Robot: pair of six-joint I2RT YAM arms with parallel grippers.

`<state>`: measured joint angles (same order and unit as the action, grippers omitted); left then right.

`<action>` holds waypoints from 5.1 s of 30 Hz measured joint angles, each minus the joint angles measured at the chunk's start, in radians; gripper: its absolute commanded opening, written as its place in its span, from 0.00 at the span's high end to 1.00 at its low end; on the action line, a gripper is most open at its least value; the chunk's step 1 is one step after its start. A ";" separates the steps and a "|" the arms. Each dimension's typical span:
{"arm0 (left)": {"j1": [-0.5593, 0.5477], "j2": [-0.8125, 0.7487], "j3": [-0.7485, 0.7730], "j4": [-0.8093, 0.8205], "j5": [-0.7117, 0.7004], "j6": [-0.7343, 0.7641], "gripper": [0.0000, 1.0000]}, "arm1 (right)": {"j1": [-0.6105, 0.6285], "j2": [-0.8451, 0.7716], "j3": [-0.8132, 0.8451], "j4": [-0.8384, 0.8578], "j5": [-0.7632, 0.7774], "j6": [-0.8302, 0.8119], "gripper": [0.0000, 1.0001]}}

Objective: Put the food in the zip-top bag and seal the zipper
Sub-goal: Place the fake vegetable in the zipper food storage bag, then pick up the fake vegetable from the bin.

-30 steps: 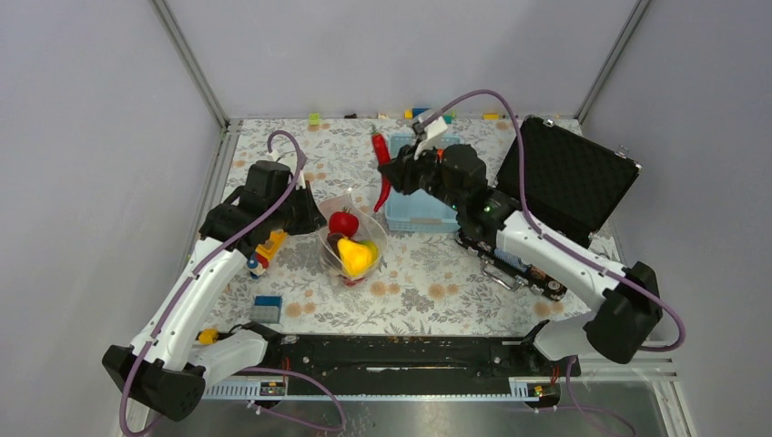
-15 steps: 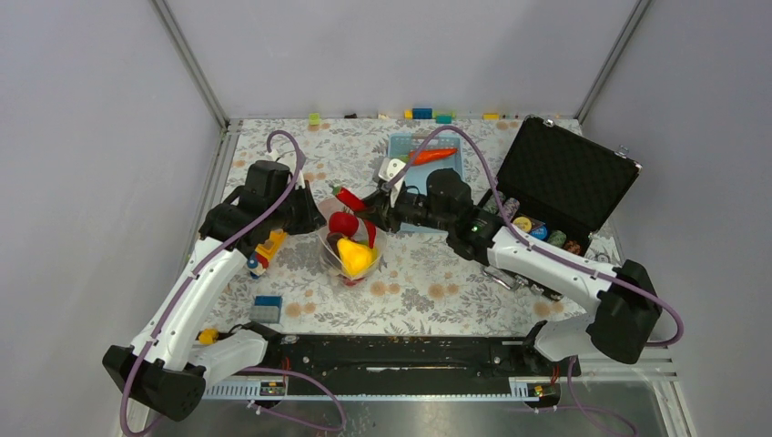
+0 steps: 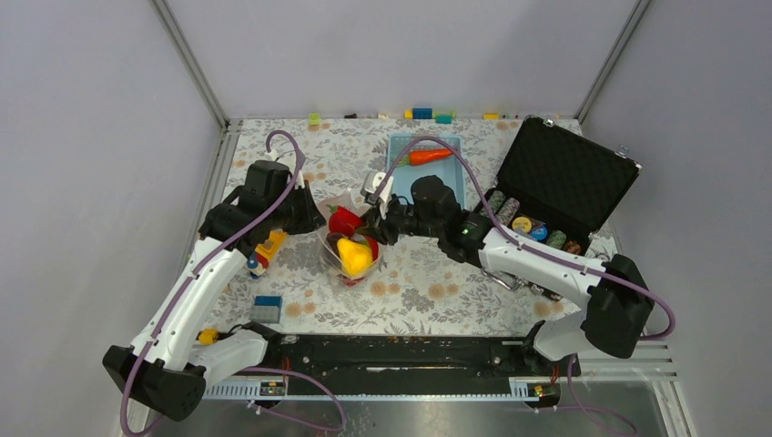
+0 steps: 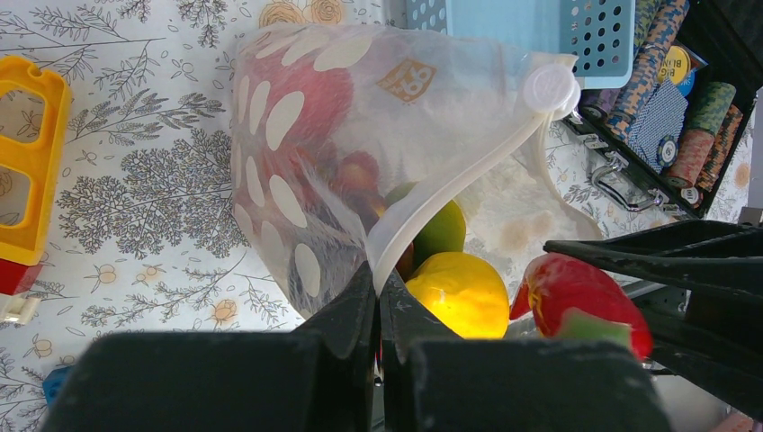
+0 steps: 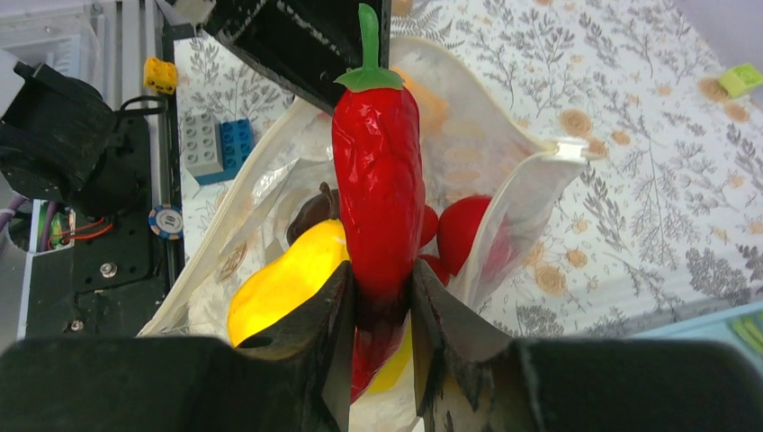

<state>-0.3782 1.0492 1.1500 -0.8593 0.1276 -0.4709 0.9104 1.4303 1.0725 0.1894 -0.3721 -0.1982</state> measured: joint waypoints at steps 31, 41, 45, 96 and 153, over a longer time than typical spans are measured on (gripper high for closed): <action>0.000 0.001 0.003 0.001 0.052 0.001 1.00 | 0.081 0.100 0.195 -0.421 0.251 -0.034 0.89; 0.000 0.001 0.004 0.020 0.125 0.018 1.00 | 0.087 0.238 0.416 -0.589 0.447 0.074 0.75; 0.000 0.000 0.003 0.031 0.153 0.028 1.00 | 0.087 0.268 0.478 -0.660 0.487 0.148 0.73; 0.015 -0.014 0.001 0.047 0.126 0.064 1.00 | -0.459 0.761 1.056 -0.948 0.050 -0.852 0.03; 0.024 0.028 0.001 0.066 0.118 0.101 1.00 | -0.493 1.040 0.989 -0.572 0.207 -1.257 0.96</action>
<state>-0.3542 1.0775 1.1507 -0.7937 0.2459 -0.3702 0.4171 2.4699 2.0617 -0.3828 -0.1654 -1.4551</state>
